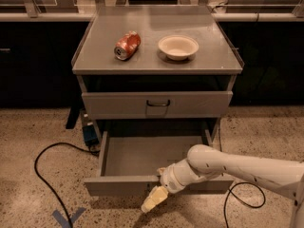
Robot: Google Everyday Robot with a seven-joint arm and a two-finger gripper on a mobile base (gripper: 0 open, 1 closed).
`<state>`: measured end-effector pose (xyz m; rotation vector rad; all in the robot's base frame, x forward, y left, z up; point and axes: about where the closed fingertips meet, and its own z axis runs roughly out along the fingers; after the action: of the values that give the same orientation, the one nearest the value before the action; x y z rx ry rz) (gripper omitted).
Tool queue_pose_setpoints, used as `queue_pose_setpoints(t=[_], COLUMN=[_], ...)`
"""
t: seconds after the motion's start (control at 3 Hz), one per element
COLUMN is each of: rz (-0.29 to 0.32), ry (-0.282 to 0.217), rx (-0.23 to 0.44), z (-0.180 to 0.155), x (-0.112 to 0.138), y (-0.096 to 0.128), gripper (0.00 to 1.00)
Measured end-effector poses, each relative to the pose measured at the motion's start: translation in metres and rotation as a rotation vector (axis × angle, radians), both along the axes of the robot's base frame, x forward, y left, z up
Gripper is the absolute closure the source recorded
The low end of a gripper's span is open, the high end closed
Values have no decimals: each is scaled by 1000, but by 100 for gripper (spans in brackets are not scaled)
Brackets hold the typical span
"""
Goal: Open middle drawer
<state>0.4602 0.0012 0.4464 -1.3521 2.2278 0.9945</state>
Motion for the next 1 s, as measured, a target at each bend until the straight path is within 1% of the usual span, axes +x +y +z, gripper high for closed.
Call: queue_pose_setpoints(t=[0.33, 0.67, 1.0], rz=[7, 14, 18], ry=[44, 50, 79], rx=[3, 3, 6], z=[3, 2, 1], x=[-21, -23, -38], y=[-1, 1, 1], gripper=[0, 0, 0])
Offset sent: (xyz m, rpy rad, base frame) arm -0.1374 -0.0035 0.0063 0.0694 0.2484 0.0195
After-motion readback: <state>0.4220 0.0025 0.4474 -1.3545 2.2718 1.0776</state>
